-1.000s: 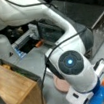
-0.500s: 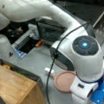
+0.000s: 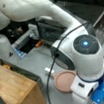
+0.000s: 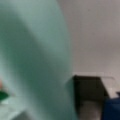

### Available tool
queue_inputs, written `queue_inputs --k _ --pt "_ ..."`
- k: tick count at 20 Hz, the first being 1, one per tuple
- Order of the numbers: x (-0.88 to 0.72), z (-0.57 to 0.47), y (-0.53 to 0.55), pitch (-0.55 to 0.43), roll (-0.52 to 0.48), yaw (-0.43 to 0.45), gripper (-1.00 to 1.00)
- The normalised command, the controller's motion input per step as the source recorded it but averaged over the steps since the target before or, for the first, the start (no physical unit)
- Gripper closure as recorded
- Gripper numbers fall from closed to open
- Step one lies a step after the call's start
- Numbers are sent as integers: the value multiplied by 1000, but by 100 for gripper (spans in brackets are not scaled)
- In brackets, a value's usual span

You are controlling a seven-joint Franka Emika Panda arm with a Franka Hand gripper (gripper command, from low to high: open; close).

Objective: Pick up the pan. Place the pan on the table. Pick up the bowl. Place the bowl on the stove.

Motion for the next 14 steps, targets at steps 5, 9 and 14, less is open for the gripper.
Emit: queue_inputs --k 5,9,14 --pt "-200 -110 251 -70 -199 -141 100" --pt "-163 -85 314 -94 -204 -108 100" --pt "-183 -90 207 -124 -213 -69 100"
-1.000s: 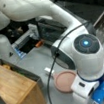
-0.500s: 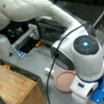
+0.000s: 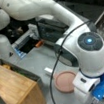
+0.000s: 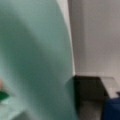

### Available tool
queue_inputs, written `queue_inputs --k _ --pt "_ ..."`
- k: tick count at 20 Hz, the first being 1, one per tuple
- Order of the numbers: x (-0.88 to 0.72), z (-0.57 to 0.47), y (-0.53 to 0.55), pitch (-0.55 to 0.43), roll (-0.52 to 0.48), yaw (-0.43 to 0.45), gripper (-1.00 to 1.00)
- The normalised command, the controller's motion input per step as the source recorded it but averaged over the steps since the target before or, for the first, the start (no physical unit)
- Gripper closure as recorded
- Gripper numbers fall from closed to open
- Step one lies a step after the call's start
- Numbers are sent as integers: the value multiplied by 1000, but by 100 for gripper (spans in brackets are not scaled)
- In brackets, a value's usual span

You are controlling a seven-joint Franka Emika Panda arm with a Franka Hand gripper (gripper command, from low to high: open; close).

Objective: Pick up the pan. Place the pan on the table. Pick up the bowl. Place the bowl on the stove.

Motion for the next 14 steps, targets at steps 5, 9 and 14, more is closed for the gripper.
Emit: queue_inputs --k 5,9,14 --pt "-187 -111 143 -137 -231 -77 100" --pt "-189 -120 129 -142 -266 -72 100" --pt "-191 -105 147 -116 -309 -39 100"
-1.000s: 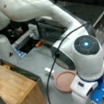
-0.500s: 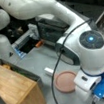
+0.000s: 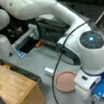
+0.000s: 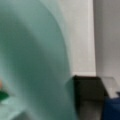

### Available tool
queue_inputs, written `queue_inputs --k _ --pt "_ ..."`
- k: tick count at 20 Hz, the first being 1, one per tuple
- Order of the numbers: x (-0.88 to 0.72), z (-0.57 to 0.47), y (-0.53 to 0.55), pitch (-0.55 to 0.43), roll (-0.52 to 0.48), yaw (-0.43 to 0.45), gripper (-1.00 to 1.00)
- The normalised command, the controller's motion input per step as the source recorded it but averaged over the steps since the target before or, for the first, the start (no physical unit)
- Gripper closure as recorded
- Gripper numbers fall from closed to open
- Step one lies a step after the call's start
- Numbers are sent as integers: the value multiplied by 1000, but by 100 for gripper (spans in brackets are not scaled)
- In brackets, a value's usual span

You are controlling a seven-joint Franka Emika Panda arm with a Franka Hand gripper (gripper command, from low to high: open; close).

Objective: Pick up the pan. Place the pan on the table. Pick up the bowl. Place the bowl on the stove.

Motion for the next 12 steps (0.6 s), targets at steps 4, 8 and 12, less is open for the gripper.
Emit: queue_inputs --k 4,8,12 --pt "-171 -136 208 -138 -323 -38 -100" --pt "-213 -141 215 -137 -311 -51 -100" --pt "-273 -113 158 -136 -302 -42 -100"
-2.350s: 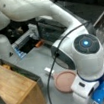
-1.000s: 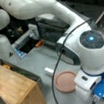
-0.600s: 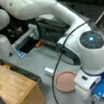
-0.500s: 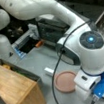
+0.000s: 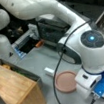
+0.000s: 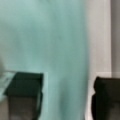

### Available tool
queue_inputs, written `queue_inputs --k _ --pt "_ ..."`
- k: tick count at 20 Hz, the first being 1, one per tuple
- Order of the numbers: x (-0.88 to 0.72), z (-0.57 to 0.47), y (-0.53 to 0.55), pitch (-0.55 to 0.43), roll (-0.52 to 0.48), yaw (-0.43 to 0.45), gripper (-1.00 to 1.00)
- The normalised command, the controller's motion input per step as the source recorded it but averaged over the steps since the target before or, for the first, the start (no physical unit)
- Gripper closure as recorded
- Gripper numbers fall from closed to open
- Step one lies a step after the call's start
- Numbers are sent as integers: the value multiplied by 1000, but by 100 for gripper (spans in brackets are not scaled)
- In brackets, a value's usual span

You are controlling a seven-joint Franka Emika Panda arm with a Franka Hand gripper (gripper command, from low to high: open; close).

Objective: Pick up the pan. Place the pan on the table. Pick up the bowl. Place the bowl on the stove.

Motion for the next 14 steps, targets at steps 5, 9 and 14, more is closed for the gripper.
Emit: queue_inputs --k 5,9,14 --pt "-328 -73 75 -150 -297 -27 -100" --pt "-376 -61 38 -157 -288 -25 -100" --pt "-431 9 -14 -146 -289 -32 -100"
